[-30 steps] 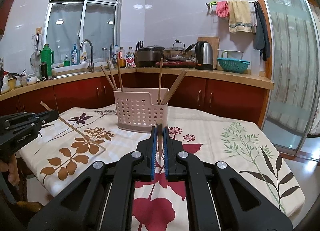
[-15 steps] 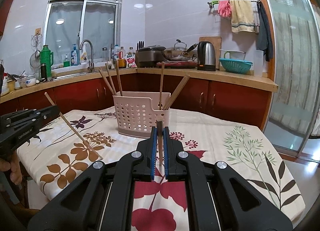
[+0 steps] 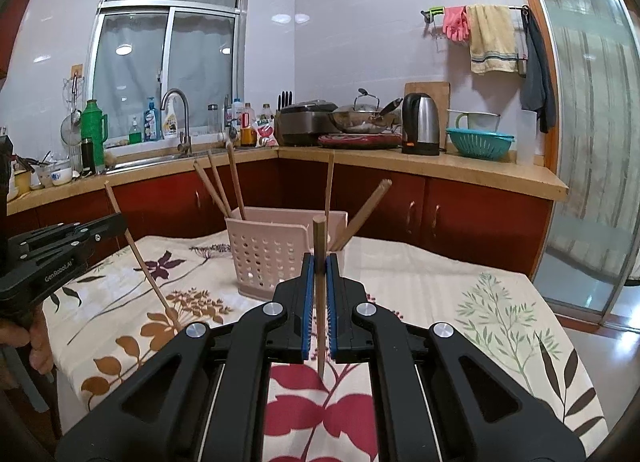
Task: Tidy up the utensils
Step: 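Carry the chopstick in the right gripper above the pink caddy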
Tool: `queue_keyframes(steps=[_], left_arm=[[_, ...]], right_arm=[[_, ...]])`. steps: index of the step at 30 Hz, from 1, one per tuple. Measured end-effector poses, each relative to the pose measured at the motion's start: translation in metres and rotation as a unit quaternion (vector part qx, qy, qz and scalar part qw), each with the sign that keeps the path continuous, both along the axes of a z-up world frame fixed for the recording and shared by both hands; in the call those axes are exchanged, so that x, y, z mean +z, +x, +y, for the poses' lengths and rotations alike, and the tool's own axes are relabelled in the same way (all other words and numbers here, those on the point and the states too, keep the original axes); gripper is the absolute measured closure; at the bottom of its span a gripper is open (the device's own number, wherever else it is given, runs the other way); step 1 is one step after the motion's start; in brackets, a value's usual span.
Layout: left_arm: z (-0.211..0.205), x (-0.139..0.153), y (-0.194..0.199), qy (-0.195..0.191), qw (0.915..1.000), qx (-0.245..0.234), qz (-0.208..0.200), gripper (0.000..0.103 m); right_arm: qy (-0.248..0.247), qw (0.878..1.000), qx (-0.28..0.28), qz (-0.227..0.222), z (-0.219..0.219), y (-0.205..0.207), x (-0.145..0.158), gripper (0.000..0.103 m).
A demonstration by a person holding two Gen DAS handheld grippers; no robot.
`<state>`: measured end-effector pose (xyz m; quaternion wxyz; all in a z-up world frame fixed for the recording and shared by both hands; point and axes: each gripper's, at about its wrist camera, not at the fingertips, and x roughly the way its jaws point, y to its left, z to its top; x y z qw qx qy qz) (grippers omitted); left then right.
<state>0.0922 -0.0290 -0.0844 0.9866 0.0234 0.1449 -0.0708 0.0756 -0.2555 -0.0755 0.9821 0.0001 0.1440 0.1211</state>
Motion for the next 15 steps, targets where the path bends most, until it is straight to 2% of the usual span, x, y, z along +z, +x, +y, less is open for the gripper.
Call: queue_keyframes(steps=[7, 15], left_arm=[[-0.004, 0.023, 0.009, -0.005, 0.9995, -0.014, -0.027, 0.097], [-0.011, 0.056, 0.028, -0.008, 0.9969, -0.03, -0.073, 0.097]], right_arm=[[0.019, 1.0, 0.008, -0.018, -0.003, 0.011, 0.019, 0.097], [0.034, 0.997, 0.023, -0.072, -0.001, 0.031, 0.056, 0.097]])
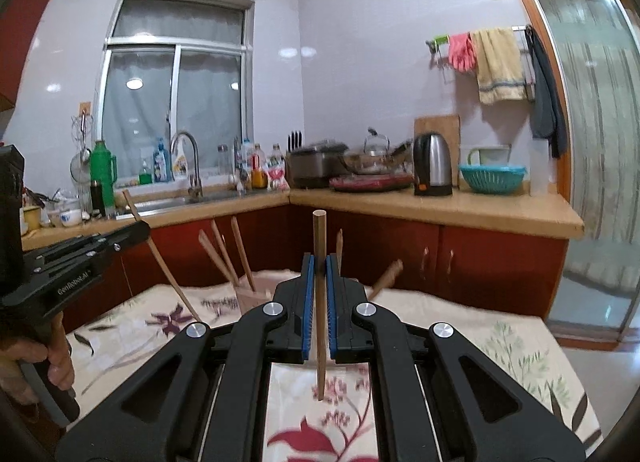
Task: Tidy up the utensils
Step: 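Carry the chopstick in the right gripper above the pink caddy, then lower the chopstick into the caddy and open the right gripper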
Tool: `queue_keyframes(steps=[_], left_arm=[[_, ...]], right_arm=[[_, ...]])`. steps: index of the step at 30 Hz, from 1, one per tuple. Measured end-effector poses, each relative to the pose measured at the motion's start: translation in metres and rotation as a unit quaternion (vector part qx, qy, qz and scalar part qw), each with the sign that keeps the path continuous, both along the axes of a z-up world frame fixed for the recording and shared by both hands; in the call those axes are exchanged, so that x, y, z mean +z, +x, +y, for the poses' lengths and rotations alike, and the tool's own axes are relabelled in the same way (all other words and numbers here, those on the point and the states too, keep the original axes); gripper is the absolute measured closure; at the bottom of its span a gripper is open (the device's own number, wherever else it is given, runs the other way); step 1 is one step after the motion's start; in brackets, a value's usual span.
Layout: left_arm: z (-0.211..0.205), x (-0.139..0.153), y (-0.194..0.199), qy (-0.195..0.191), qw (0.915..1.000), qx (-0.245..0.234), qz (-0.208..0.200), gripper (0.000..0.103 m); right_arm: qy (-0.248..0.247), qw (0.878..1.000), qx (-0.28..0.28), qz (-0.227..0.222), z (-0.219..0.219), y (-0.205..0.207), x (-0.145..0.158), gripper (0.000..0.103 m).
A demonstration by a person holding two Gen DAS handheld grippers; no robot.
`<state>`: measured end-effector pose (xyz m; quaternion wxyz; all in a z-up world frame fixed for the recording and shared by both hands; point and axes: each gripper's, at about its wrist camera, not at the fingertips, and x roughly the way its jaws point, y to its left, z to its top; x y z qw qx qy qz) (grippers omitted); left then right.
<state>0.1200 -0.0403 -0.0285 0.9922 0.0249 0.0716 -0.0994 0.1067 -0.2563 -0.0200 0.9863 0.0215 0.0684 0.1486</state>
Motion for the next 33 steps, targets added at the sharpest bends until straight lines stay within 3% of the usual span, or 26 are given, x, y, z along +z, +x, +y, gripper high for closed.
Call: queue_keyframes(steps=[8, 19, 33], left_arm=[[-0.01, 0.022, 0.03, 0.007, 0.9991, -0.002, -0.043, 0.097], [-0.014, 0.028, 0.078, 0.006, 0.9978, 0.004, -0.066, 0.097], [-0.018, -0.006, 0.113, 0.019, 0.9996, 0.012, -0.017, 0.097]], right_arm=[[0.01, 0.999, 0.011, -0.042, 0.003, 0.033, 0.027, 0.097], [0.012, 0.997, 0.011, -0.078, 0.01, 0.085, 0.042, 0.097], [0.006, 1.0, 0.013, -0.026, 0.014, 0.138, -0.002, 0.097]])
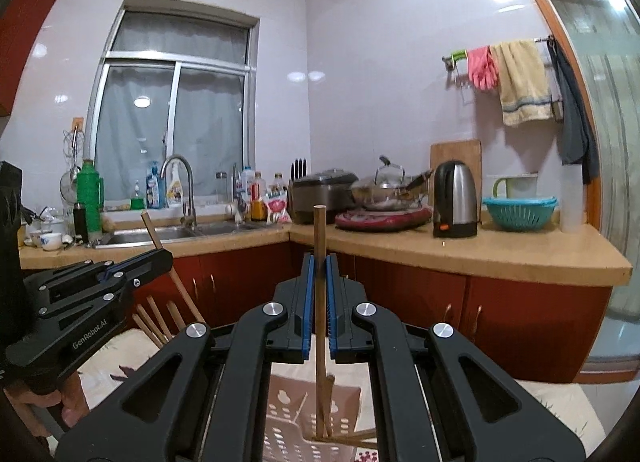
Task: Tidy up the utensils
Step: 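Lower the chopstick into the caddy and open the right gripper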
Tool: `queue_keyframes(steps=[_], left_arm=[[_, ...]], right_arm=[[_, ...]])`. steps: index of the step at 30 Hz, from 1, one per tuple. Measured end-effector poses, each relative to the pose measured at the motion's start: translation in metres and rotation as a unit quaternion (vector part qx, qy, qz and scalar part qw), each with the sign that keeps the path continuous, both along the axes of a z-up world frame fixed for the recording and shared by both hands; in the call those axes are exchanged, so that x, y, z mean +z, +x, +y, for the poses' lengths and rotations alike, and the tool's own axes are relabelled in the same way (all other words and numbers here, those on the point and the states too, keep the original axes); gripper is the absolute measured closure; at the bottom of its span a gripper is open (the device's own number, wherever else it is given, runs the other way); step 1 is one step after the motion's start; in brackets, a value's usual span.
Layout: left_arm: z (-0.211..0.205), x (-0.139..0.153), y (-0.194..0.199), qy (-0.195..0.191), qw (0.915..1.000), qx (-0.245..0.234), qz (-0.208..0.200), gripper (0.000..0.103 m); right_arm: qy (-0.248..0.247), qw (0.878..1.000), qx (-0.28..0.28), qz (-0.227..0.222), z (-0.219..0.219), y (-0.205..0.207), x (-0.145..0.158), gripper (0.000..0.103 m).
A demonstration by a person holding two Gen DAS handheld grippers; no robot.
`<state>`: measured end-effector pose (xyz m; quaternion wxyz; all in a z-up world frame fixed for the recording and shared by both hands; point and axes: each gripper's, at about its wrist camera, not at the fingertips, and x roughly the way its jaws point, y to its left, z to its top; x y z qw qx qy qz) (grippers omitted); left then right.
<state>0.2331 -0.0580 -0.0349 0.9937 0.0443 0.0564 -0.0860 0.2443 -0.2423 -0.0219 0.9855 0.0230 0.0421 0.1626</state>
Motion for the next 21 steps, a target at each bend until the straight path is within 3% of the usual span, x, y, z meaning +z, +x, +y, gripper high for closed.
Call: queue_keyframes(steps=[21], left_arm=[[-0.008, -0.041, 0.02, 0.028, 0.9982, 0.007, 0.052, 0.097]], right_arm=[[-0.026, 0.998, -0.004, 0.062, 0.013, 0.017, -0.041, 0.097]])
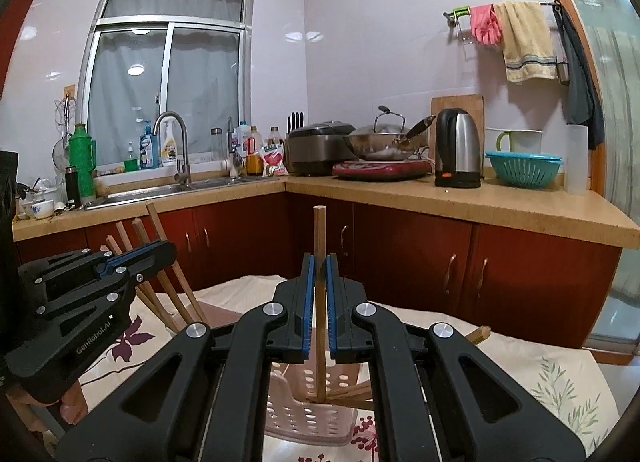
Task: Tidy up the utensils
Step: 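Lower the chopstick into the caddy and open the right gripper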
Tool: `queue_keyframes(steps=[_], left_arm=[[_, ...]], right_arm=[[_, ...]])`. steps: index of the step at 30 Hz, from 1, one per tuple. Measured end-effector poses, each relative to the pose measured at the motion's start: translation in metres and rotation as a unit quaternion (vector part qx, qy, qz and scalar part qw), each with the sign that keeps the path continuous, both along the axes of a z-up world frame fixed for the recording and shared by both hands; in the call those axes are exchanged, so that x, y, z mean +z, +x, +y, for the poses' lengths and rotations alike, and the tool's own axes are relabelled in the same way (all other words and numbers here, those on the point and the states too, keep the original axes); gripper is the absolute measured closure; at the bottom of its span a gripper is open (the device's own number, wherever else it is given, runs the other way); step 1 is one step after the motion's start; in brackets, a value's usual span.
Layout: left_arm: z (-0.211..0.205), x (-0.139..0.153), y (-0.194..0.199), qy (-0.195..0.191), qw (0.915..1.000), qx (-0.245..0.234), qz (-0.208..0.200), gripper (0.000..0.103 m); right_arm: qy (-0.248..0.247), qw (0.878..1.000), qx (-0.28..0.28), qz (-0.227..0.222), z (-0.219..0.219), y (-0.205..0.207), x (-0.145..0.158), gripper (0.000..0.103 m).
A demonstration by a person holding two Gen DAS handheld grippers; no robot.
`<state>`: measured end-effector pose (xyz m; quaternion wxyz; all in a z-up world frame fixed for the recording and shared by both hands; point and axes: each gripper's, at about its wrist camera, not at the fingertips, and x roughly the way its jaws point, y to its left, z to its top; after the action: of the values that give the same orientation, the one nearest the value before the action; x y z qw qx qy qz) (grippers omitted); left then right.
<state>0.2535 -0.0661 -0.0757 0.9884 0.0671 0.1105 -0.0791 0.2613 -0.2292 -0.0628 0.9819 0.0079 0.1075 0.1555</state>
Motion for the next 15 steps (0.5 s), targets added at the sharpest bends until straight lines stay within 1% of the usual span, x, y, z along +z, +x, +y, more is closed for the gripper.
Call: queue_keyframes(steps=[8, 12, 14, 15], left_arm=[[0.0014, -0.0097, 0.0054, 0.002, 0.9999, 0.006, 0.013, 0.097], [0.0034, -0.0096, 0.0076, 0.001, 0.9998, 0.008, 0.018, 0.096], [0.0041, -0.01, 0.0095, 0.0, 0.9997, 0.008, 0.023, 0.092], [0.0052, -0.0099, 0.0105, -0.003, 0.9996, 0.01, 0.026, 0.081]], right_arm=[[-0.013, 1.0, -0.004, -0.004, 0.0037, -0.0009, -0.0004, 0.097], [-0.021, 1.0, -0.005, -0.004, 0.0068, -0.0011, -0.0008, 0.097], [-0.018, 1.0, -0.009, -0.004, 0.0062, -0.0012, -0.001, 0.095], [-0.017, 1.0, -0.01, -0.003, 0.0058, -0.001, -0.0009, 0.091]])
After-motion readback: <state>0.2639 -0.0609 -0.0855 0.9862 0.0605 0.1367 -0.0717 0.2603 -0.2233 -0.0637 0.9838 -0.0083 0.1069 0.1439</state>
